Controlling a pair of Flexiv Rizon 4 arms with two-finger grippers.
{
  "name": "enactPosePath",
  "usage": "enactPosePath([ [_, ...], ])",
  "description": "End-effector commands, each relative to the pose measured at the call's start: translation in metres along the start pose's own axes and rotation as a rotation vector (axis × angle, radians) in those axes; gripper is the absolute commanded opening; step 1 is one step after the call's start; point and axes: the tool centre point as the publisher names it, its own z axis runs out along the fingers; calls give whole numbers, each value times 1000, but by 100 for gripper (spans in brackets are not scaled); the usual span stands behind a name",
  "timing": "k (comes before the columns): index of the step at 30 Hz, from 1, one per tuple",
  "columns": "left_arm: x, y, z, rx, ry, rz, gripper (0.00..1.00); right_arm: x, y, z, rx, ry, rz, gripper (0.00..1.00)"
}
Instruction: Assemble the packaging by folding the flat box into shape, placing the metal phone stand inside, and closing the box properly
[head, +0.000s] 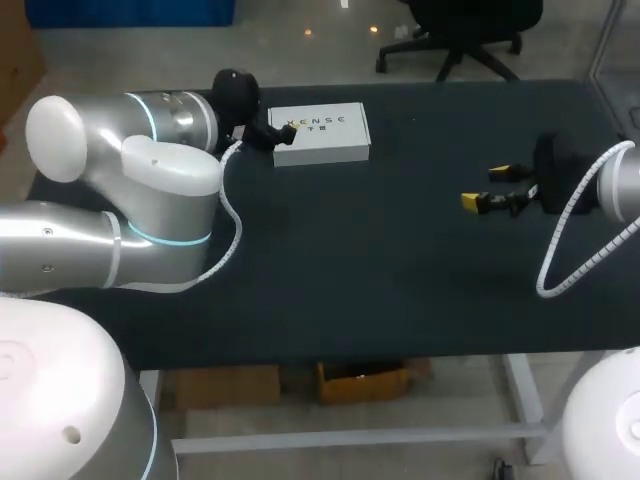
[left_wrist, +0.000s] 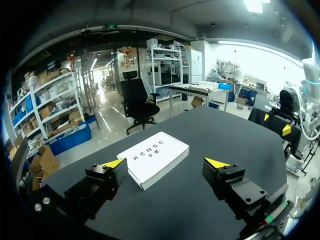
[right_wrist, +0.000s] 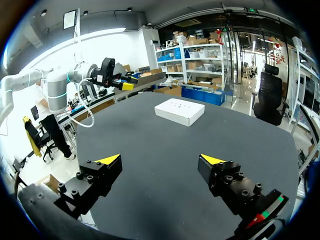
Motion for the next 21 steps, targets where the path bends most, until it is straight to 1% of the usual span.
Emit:
enactPosePath([
  [1,-6,10,-29,-85,103,-15,100,-1,-1,-1,-7,6,-1,100],
  [4,-6,17,-38,-82,100,-45,100,-1,-1,-1,-7,6,-1,100],
  [16,-3,34,-60,-95,88,-76,100,-1,-1,-1,-7,6,-1,100],
  [19,-2,39,-66,-91,73,-78,100,-1,-1,-1,-7,6,-1,100],
  [21,-2,39,-66,-91,73,-78,100,-1,-1,-1,-7,6,-1,100],
])
